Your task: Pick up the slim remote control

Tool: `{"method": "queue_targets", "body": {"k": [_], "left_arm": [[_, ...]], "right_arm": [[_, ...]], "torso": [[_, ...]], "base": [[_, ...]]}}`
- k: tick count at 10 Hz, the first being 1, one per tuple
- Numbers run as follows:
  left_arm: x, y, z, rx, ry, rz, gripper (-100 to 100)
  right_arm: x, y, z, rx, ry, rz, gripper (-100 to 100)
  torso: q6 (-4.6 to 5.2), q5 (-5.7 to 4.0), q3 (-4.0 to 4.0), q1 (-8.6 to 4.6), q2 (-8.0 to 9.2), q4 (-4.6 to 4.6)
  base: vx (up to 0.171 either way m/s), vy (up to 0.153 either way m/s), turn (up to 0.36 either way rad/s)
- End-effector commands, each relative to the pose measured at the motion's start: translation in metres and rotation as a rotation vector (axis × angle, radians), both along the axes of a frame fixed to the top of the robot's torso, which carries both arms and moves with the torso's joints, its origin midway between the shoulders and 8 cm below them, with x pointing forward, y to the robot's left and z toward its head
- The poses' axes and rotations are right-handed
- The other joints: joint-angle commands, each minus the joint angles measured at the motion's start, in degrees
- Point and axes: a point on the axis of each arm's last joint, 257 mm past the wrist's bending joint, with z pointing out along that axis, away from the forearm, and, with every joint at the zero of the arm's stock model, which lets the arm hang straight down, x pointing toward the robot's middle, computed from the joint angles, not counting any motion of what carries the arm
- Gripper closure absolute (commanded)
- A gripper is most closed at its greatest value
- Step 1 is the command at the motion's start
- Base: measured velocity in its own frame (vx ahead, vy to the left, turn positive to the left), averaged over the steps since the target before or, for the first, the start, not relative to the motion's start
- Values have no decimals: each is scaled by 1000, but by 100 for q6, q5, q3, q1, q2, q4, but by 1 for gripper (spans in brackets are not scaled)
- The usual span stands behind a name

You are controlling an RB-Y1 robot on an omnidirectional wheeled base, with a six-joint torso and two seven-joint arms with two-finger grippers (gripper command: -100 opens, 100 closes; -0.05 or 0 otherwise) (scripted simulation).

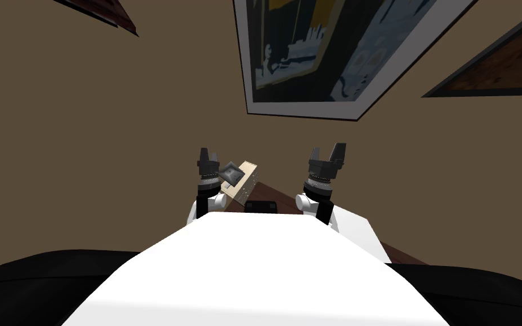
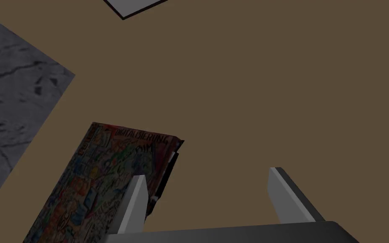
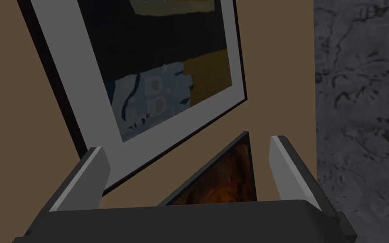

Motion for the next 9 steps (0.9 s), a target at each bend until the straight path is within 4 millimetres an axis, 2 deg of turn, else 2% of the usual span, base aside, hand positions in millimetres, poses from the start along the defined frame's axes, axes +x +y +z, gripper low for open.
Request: {"method": "queue_targets", "body": {"k": [1,4,6,7,9], "left_arm": [[5,3,-9,23,33,-1,-100],[23,22,-43,72,148,18,-100],[37,48,-75,95,257,54,-100],[37,48,-76,95,257,54,-100],[47,85,-111,107,372,108,-100]], "right_arm": [[0,0,0,0,0,0,0],[0,0,0,0,0,0,0],[0,0,0,0,0,0,0],[0,0,0,0,0,0,0],[0,0,0,0,0,0,0]], "torso": [[0,0,0,0,0,0],[-1,-2,4,-10,6,1],[0,-2,7,-12,12,2],[-1,-3,7,-14,11,2],[0,-1,4,-6,6,1]], "base": [[-10,-9,24],[-23,-33,47],[-34,-45,59],[-18,-30,24],[-19,-27,47]]}}
